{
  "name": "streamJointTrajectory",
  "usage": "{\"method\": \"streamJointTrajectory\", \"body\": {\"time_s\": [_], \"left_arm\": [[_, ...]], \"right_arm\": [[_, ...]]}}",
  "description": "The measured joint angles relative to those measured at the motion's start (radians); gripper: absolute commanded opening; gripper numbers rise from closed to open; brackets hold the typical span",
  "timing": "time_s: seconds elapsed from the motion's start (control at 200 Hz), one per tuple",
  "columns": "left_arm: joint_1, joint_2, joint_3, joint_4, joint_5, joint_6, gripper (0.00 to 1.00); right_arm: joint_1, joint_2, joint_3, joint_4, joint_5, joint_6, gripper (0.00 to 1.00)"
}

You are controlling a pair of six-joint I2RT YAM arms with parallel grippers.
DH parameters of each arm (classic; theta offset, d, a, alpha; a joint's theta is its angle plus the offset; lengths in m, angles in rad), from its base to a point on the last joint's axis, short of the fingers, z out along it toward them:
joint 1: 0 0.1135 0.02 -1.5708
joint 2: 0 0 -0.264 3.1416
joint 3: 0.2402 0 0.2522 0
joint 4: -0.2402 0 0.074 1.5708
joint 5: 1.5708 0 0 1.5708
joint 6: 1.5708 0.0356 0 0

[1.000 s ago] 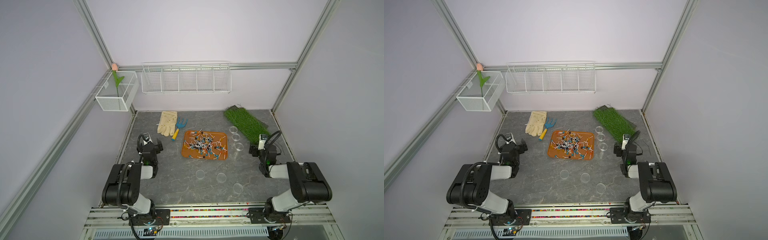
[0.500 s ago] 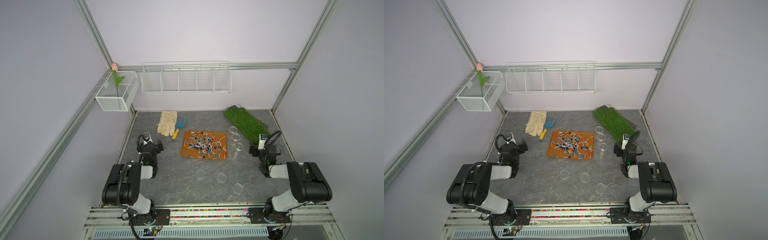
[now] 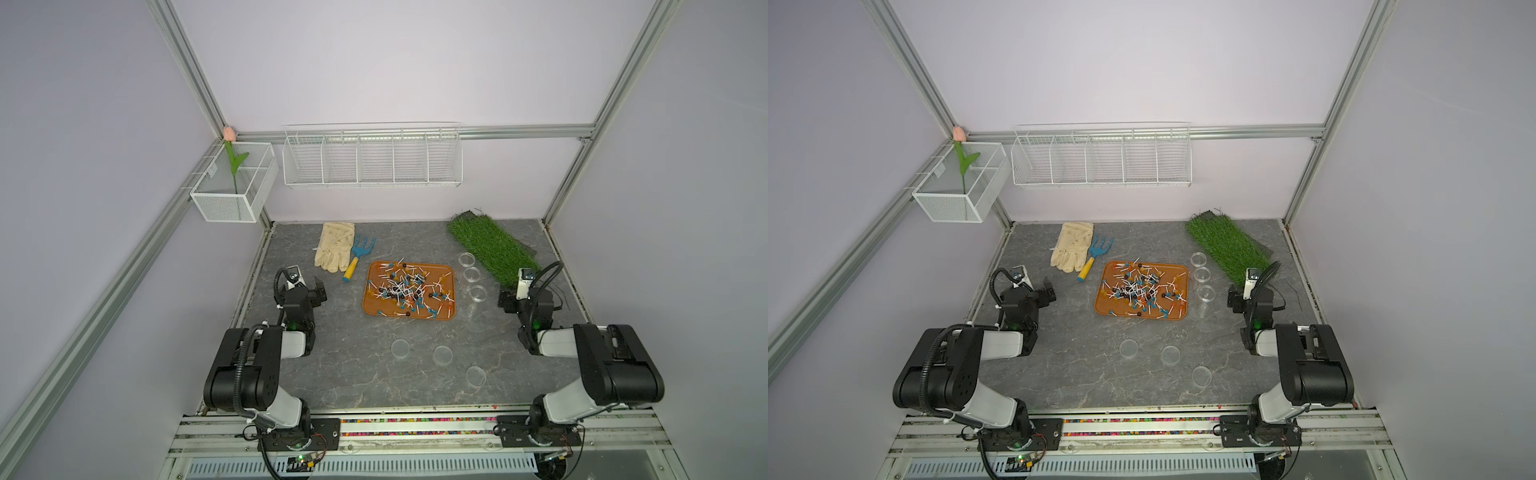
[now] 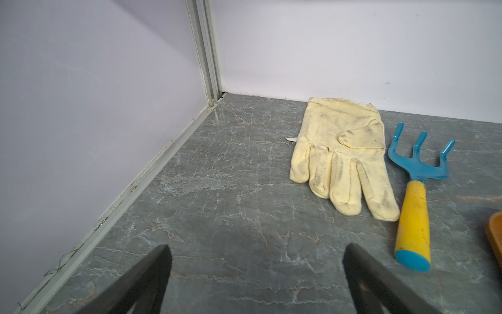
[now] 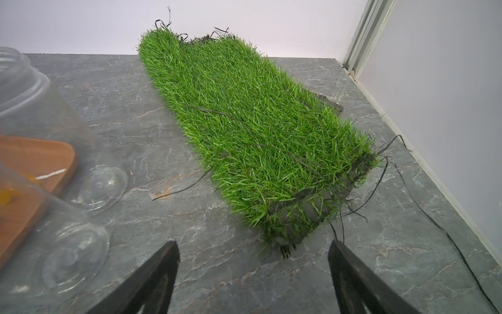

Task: Pour the candies out of the jar
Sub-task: Reset both arms

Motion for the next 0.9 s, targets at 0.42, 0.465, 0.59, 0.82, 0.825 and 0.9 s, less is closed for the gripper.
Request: {"method": "streamJointTrajectory", "body": {"time_s": [0.42, 0.465, 0.59, 0.82, 0.825, 0.9], "left_arm": [[0.000, 0.026, -0.089, 0.134, 0.064, 0.019, 0.99], [0.000, 0.021, -0.024, 0.085, 0.066, 0.019, 0.99], [0.000, 0.002, 0.026, 0.064, 0.071, 0.019, 0.99], [0.001, 0.002, 0.019, 0.008, 0.071, 0.019, 0.99], [0.001, 0.002, 0.019, 0.008, 0.071, 0.019, 0.99], [0.001, 0.002, 0.019, 0.005, 0.071, 0.019, 0.99]], "right_arm": [[0.061, 0.018, -0.066, 0.163, 0.044, -0.049, 0.89], [0.033, 0.016, -0.015, 0.134, 0.021, -0.044, 0.89], [-0.002, 0.001, 0.021, 0.093, -0.006, -0.035, 0.89], [-0.002, 0.001, 0.021, 0.022, -0.031, -0.029, 0.89], [-0.002, 0.001, 0.021, 0.021, -0.031, -0.029, 0.89], [-0.002, 0.001, 0.021, 0.020, -0.037, -0.027, 0.89]]}}
